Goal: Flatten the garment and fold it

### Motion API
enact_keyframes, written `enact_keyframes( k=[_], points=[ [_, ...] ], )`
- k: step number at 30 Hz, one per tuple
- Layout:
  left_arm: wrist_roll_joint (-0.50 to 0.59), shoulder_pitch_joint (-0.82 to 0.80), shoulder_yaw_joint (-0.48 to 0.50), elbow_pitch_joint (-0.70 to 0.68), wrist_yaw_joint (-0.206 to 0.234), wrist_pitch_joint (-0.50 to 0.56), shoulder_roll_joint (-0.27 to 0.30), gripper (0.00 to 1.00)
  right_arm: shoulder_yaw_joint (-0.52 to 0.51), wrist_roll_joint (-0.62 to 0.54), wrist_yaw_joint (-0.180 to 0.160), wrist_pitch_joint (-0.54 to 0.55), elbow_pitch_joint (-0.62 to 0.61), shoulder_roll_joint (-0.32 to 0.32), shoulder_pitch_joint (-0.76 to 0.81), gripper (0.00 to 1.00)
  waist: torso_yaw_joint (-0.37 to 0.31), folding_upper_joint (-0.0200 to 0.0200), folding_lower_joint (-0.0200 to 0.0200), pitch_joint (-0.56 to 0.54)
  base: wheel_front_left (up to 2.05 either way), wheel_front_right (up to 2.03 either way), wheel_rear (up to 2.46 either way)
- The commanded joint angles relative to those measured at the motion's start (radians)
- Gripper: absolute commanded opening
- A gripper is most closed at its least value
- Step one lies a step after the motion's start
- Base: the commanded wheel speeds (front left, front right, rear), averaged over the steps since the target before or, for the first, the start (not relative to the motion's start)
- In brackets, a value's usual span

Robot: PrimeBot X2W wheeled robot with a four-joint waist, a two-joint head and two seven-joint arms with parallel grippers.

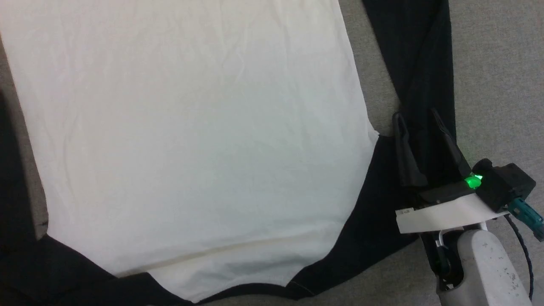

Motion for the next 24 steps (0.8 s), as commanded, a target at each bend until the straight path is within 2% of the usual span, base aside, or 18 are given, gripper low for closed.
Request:
enact_keyframes(
  k=[1, 2, 3, 6, 11, 16, 24],
  points=[
    [-0.02, 0.029, -0.019, 0.01, -0.003, 0.025, -0.023, 0.76, -0.001, 0.001, -0.002, -0.004, -0.002, 0.0, -0.015, 1.0, -0.004, 0.0111, 0.0, 0.006, 0.0, 0.0, 0.0],
    [-0.029, 0.028, -0.018, 0.003, -0.011, 0.026, -0.025, 0.23, -0.003, 0.001, -0.002, -0.005, -0.001, 0.0, -0.015, 1.0, -0.003, 0.0111, 0.0, 0.006, 0.0, 0.0, 0.0],
    [-0.033, 0.026, -0.018, -0.004, -0.017, 0.022, -0.026, 0.0, -0.005, 0.0, -0.002, -0.005, 0.0, 0.0, -0.015, 1.0, -0.002, 0.0111, 0.0, 0.005, 0.0, 0.0, 0.0],
    [-0.026, 0.014, -0.013, -0.018, -0.045, -0.023, -0.014, 0.0, -0.007, -0.001, -0.002, -0.006, 0.007, 0.0, -0.017, 1.0, 0.0, 0.0111, 0.0, -0.005, 0.0, 0.0, 0.0],
    [0.0, 0.012, -0.014, -0.004, -0.062, -0.083, -0.004, 0.0, -0.01, 0.002, -0.002, -0.008, 0.019, 0.0, -0.013, 1.0, 0.012, 0.0111, 0.0, -0.048, 0.0, 0.0, 0.0],
    [0.022, 0.055, 0.004, -0.005, -0.058, -0.138, 0.001, 0.0, -0.025, -0.006, -0.002, -0.008, 0.032, 0.0, 0.01, 1.0, 0.037, 0.0111, 0.0, -0.131, 0.0, 0.0, 0.0],
    [0.009, 0.216, 0.117, -0.028, -0.052, -0.247, -0.016, 0.0, -0.073, -0.024, -0.002, 0.004, 0.025, 0.0, 0.077, 1.0, 0.093, 0.0111, 0.0, -0.295, 0.0, 0.0, 0.0]
  ],
)
